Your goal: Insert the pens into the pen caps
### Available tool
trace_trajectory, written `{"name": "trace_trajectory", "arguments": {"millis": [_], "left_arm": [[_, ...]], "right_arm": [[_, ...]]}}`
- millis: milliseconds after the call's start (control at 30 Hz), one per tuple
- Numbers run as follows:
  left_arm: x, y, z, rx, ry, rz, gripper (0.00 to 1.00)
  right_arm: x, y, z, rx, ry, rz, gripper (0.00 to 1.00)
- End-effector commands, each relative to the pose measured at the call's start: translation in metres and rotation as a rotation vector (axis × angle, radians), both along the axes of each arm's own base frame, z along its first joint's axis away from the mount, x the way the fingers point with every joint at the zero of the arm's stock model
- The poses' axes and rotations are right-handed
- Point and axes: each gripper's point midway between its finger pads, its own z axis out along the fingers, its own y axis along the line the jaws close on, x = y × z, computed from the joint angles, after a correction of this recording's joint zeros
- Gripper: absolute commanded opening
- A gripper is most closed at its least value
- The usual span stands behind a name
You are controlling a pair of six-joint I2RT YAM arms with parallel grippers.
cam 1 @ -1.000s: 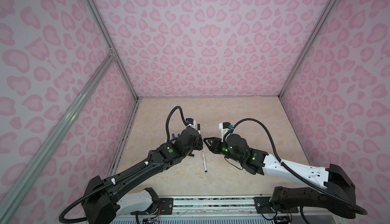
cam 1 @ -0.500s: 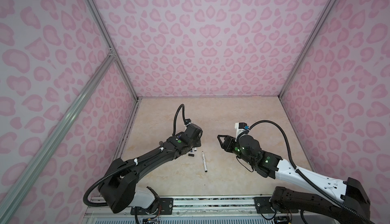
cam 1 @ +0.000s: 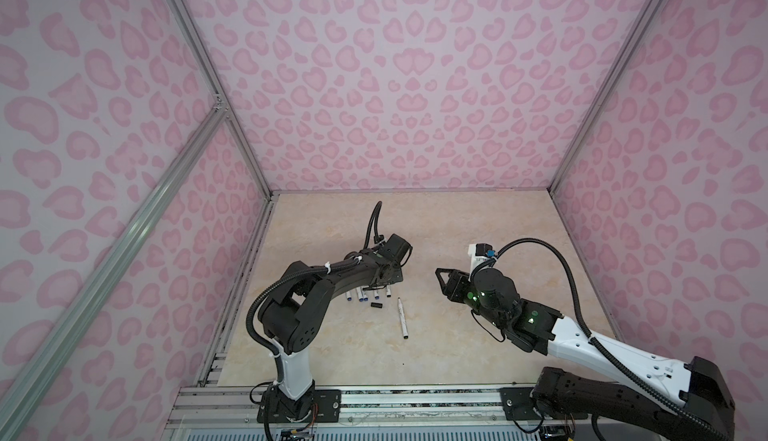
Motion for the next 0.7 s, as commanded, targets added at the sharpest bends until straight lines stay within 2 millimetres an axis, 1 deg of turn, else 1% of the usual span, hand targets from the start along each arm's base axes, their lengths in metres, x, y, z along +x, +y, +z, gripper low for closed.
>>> {"name": "trace_trajectory", "arguments": {"millis": [0, 100, 200, 233, 300, 367, 400, 467, 533, 633, 667], "left_arm": [[-0.002, -0.002, -0.009, 0.001, 0.041, 0.006, 0.03], [-0.004, -0.004, -0.011, -0.006, 0.054, -0.001, 0.04], [-0.006, -0.001, -0.007, -0.004, 0.048, 0.010, 0.10], [-0.006, 0.000, -0.006, -0.002, 0.046, 0.014, 0.14], [-0.008, 0.003, -0.003, -0.002, 0.042, 0.027, 0.30], [-0.009, 0.004, 0.000, -0.011, 0.035, 0.030, 0.42], [-0.009, 0.004, 0.003, -0.016, 0.030, 0.028, 0.45], [-0.009, 0.002, 0.012, -0.033, 0.018, 0.017, 0.49], [-0.012, -0.003, 0.025, -0.061, 0.003, -0.005, 0.49], [-0.022, -0.009, 0.052, -0.079, -0.055, -0.024, 0.52], [-0.028, -0.011, 0.061, -0.083, -0.073, -0.031, 0.52]], "right_arm": [[0.001, -0.004, -0.005, -0.020, 0.000, -0.008, 0.50], [0.001, -0.004, -0.005, -0.018, -0.001, -0.007, 0.50], [0.002, -0.004, -0.005, -0.017, 0.001, -0.007, 0.50], [0.002, -0.004, -0.005, -0.017, 0.001, -0.007, 0.50], [0.001, -0.004, -0.006, -0.019, 0.003, -0.006, 0.50], [0.002, -0.004, -0.005, -0.016, 0.002, -0.009, 0.50], [0.002, -0.005, -0.006, -0.016, 0.003, -0.010, 0.50], [0.002, -0.006, -0.005, -0.016, 0.000, -0.011, 0.50], [0.002, -0.007, -0.004, -0.017, -0.004, -0.014, 0.50], [0.003, -0.012, -0.003, -0.022, -0.011, -0.031, 0.50], [0.004, -0.015, -0.003, -0.022, -0.012, -0.042, 0.50]]}}
